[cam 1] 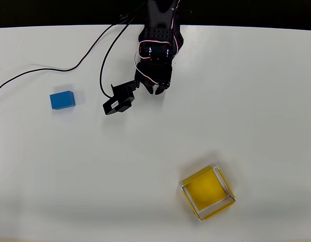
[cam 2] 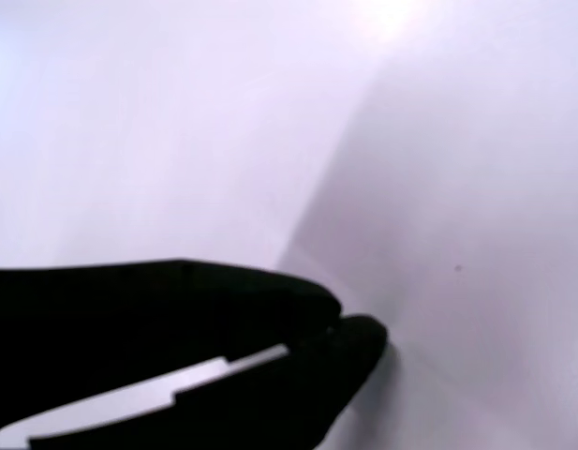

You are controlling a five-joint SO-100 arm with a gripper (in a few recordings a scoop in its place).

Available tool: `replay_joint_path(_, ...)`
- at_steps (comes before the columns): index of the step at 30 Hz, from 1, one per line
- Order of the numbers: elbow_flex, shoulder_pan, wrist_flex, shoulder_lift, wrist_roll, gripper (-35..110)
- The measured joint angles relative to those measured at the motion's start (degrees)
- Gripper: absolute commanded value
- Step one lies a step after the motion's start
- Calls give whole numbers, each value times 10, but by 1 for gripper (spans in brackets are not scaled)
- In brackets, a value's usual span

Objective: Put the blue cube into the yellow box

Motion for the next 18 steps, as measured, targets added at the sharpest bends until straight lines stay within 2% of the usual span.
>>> replay_joint_path(11,0,0,0,0,-10,0)
replay_joint_path(18,-9,33,-31,-23,0,17)
